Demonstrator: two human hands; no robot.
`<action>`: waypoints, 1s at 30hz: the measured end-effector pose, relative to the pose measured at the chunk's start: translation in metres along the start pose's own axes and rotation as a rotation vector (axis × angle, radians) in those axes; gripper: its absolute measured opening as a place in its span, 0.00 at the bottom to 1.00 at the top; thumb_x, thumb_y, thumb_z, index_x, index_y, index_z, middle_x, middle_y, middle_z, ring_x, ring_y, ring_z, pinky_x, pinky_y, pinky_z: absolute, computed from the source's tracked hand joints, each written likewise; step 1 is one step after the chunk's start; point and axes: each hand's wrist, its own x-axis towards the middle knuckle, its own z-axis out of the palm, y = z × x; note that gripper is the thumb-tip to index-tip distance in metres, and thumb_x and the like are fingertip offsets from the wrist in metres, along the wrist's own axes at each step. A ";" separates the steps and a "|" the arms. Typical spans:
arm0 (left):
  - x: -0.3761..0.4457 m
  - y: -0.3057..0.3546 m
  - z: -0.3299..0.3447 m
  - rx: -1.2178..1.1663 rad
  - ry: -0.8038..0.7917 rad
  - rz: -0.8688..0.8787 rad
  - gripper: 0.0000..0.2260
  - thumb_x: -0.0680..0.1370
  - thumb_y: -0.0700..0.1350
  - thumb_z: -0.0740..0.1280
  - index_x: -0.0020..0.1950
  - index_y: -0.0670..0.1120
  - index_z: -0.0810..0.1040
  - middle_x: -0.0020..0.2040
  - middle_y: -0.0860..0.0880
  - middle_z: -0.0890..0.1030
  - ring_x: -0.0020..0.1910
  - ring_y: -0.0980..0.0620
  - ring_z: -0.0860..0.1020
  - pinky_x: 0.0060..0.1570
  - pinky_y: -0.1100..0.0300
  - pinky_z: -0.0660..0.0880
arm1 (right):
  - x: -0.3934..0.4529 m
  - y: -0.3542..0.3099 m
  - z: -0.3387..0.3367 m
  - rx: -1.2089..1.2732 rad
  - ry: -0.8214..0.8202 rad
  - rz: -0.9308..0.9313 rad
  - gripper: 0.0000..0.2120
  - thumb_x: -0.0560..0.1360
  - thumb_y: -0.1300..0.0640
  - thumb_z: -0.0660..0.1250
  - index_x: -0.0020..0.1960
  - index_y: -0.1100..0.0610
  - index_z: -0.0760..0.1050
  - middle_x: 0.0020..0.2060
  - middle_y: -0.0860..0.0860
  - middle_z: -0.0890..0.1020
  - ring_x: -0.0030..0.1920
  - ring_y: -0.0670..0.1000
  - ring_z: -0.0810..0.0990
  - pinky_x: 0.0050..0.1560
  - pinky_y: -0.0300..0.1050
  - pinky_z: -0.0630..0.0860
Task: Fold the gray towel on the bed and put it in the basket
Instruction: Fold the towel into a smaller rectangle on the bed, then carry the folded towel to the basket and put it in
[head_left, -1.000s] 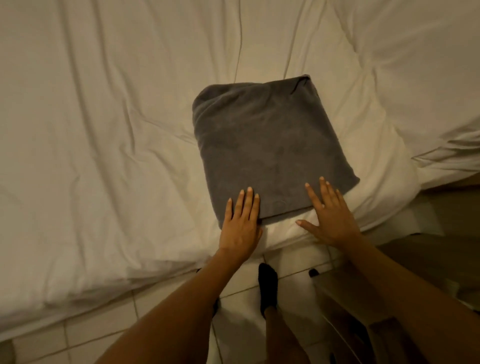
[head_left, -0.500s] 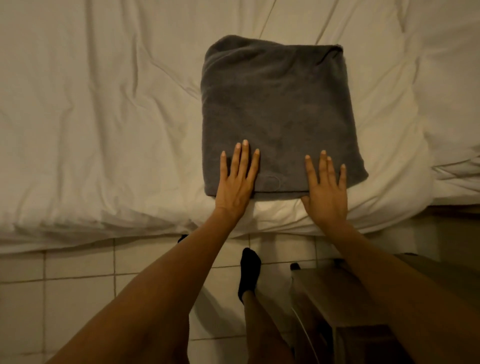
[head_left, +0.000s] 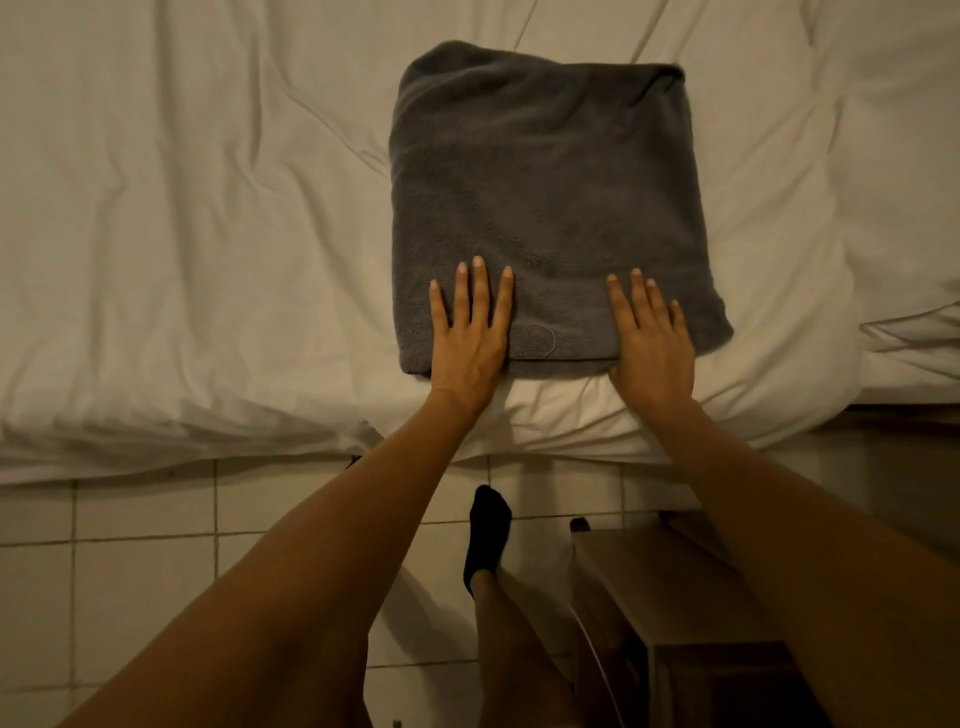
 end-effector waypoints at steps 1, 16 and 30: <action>-0.002 0.000 0.001 -0.006 -0.016 -0.003 0.28 0.76 0.48 0.66 0.74 0.42 0.63 0.72 0.36 0.68 0.71 0.36 0.67 0.67 0.34 0.61 | 0.000 0.000 -0.001 0.004 -0.008 0.004 0.41 0.70 0.57 0.70 0.77 0.56 0.51 0.75 0.61 0.57 0.74 0.61 0.57 0.71 0.62 0.55; 0.007 -0.017 -0.074 -0.038 -0.417 0.057 0.31 0.82 0.49 0.56 0.78 0.39 0.45 0.78 0.39 0.51 0.78 0.42 0.49 0.73 0.34 0.43 | -0.014 -0.020 -0.067 0.028 -0.110 0.049 0.37 0.70 0.63 0.66 0.76 0.58 0.54 0.75 0.58 0.60 0.74 0.60 0.60 0.70 0.58 0.61; -0.001 -0.052 -0.286 0.016 -0.219 0.000 0.31 0.80 0.42 0.61 0.77 0.41 0.47 0.78 0.40 0.50 0.76 0.38 0.54 0.73 0.37 0.53 | -0.049 -0.082 -0.276 -0.032 -0.011 0.015 0.36 0.73 0.62 0.63 0.76 0.57 0.50 0.76 0.54 0.57 0.74 0.56 0.59 0.65 0.52 0.69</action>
